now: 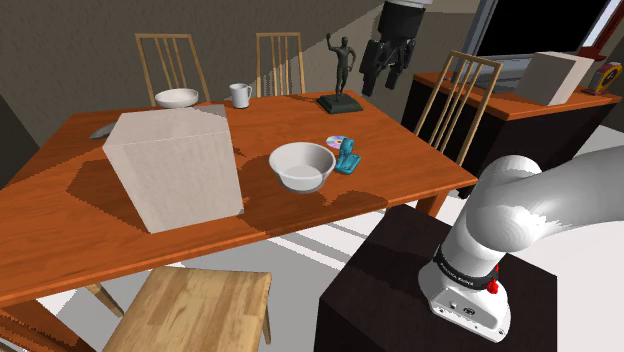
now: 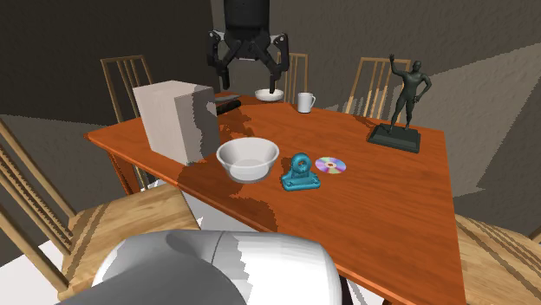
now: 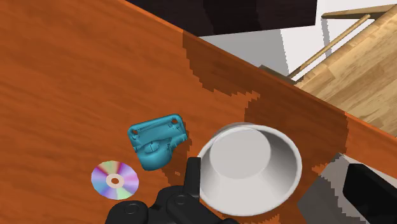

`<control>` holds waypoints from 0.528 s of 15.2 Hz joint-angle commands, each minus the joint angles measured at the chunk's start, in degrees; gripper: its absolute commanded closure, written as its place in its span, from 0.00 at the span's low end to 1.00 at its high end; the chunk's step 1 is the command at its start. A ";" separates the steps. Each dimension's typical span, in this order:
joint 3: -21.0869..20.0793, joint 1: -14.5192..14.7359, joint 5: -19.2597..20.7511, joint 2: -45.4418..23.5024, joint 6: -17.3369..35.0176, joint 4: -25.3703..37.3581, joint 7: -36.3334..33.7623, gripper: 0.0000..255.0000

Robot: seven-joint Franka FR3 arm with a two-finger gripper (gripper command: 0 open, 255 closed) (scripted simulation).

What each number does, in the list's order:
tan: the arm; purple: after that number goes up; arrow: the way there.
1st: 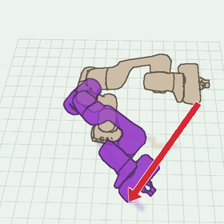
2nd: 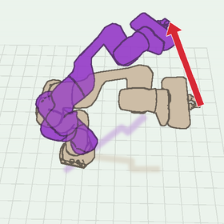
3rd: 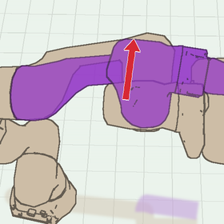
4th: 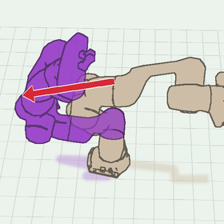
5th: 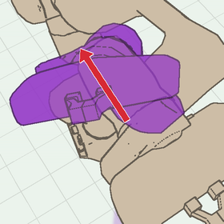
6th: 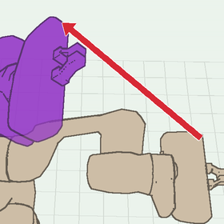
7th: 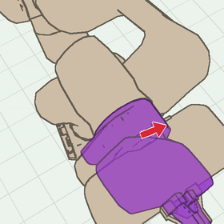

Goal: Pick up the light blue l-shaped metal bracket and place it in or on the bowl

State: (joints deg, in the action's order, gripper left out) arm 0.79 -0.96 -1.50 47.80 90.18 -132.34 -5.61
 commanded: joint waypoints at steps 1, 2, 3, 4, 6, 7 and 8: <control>0.00 0.00 0.00 0.00 0.00 0.00 0.00 0.00; 0.97 -0.16 0.22 -0.91 1.40 -0.80 0.94 0.00; 1.94 -0.31 0.41 -1.91 2.81 -1.52 1.88 0.00; 2.91 -0.45 0.59 -2.98 4.22 -2.18 2.83 0.00; 4.84 -0.73 0.87 -5.36 7.05 -3.28 4.75 0.00; 5.80 -0.84 0.97 -6.67 8.46 -3.72 5.72 0.00; 6.77 -0.93 1.04 -8.05 9.86 -4.09 6.70 0.00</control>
State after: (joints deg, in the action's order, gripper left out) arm 6.69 -1.84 -0.48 41.15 98.60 -136.14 0.18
